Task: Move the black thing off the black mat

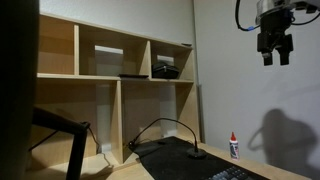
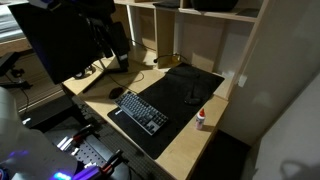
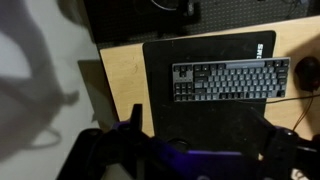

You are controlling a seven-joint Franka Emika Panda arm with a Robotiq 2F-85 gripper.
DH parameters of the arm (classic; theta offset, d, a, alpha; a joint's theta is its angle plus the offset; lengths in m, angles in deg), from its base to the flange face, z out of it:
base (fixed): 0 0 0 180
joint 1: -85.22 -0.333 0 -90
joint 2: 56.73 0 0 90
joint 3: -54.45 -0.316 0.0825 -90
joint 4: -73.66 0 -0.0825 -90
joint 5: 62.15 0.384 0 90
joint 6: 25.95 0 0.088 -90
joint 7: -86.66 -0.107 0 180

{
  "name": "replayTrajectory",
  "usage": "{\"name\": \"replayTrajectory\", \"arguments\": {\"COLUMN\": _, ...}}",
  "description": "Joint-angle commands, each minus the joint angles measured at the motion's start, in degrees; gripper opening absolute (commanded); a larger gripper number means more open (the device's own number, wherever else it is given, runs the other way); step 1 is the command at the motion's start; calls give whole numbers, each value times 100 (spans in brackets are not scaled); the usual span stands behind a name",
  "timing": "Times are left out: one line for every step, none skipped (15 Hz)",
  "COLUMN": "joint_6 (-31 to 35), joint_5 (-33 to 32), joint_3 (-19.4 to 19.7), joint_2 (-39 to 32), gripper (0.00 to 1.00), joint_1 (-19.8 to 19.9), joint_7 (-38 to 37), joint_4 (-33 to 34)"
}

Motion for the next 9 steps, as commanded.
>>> {"name": "replayTrajectory", "arguments": {"joint_6": 681, "joint_5": 307, "joint_3": -95, "joint_2": -1291, "gripper": 100, "joint_1": 55, "joint_7": -1095, "joint_4": 177}}
{"name": "replayTrajectory", "arguments": {"joint_6": 887, "joint_5": 409, "joint_3": -94, "joint_2": -1613, "gripper": 100, "joint_1": 23, "joint_7": -1442, "joint_4": 269}}
{"name": "replayTrajectory", "arguments": {"joint_6": 1119, "joint_5": 541, "joint_3": -113, "joint_2": -1956, "gripper": 100, "joint_1": 44, "joint_7": -1733, "joint_4": 354}}
{"name": "replayTrajectory", "arguments": {"joint_6": 1350, "joint_5": 611, "joint_3": 1, "joint_2": -2334, "gripper": 100, "joint_1": -59, "joint_7": -2056, "joint_4": 510}}
{"name": "replayTrajectory", "arguments": {"joint_6": 1416, "joint_5": 709, "joint_3": 51, "joint_2": -2699, "gripper": 100, "joint_1": -80, "joint_7": -2290, "joint_4": 756}}
{"name": "replayTrajectory", "arguments": {"joint_6": 1292, "joint_5": 879, "joint_3": 98, "joint_2": -3077, "gripper": 100, "joint_1": -88, "joint_7": -2448, "joint_4": 1121}}
{"name": "replayTrajectory", "arguments": {"joint_6": 1423, "joint_5": 681, "joint_3": -161, "joint_2": -2330, "gripper": 100, "joint_1": 125, "joint_7": -2140, "joint_4": 407}}
{"name": "replayTrajectory", "arguments": {"joint_6": 1421, "joint_5": 757, "joint_3": -135, "joint_2": -2648, "gripper": 100, "joint_1": 115, "joint_7": -2276, "joint_4": 641}}
{"name": "replayTrajectory", "arguments": {"joint_6": 1417, "joint_5": 794, "joint_3": -115, "joint_2": -2888, "gripper": 100, "joint_1": 105, "joint_7": -2339, "joint_4": 834}}
